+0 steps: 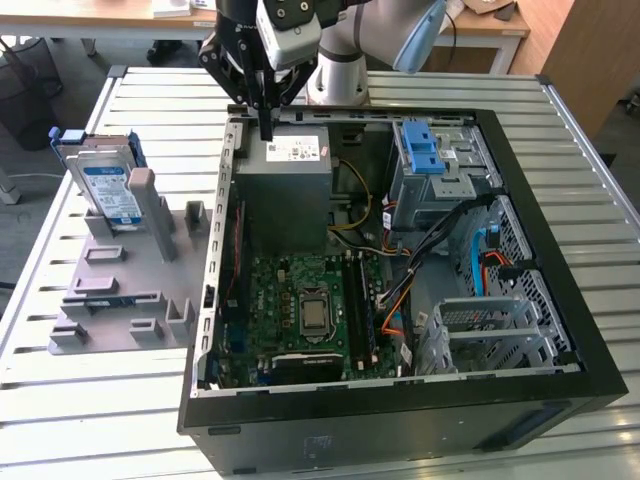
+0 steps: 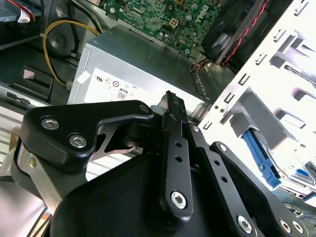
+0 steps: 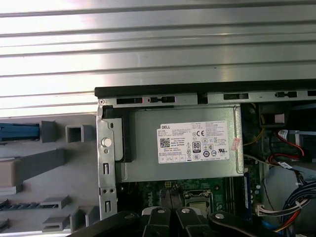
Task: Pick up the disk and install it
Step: 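Reach for the disk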
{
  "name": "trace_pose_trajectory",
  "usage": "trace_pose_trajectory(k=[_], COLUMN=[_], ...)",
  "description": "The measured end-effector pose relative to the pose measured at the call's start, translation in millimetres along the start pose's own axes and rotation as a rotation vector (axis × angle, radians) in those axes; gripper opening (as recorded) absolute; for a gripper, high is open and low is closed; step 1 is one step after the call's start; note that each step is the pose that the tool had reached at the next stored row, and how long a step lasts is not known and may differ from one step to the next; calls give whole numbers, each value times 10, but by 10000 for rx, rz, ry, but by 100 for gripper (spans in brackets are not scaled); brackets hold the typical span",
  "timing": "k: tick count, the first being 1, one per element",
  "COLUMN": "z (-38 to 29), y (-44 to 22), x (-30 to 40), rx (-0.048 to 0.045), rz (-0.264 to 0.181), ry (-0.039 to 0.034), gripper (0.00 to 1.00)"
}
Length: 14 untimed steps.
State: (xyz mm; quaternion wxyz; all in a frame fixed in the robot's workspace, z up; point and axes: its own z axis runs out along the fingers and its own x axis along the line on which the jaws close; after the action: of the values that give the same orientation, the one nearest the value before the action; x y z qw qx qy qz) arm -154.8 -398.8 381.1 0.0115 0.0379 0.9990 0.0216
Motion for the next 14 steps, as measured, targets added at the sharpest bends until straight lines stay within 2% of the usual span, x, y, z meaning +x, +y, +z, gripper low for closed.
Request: trace_pose_trajectory(k=[14], z=[17], y=[-2], x=[22], rx=[1], rz=[1], ry=[9], gripper=[11])
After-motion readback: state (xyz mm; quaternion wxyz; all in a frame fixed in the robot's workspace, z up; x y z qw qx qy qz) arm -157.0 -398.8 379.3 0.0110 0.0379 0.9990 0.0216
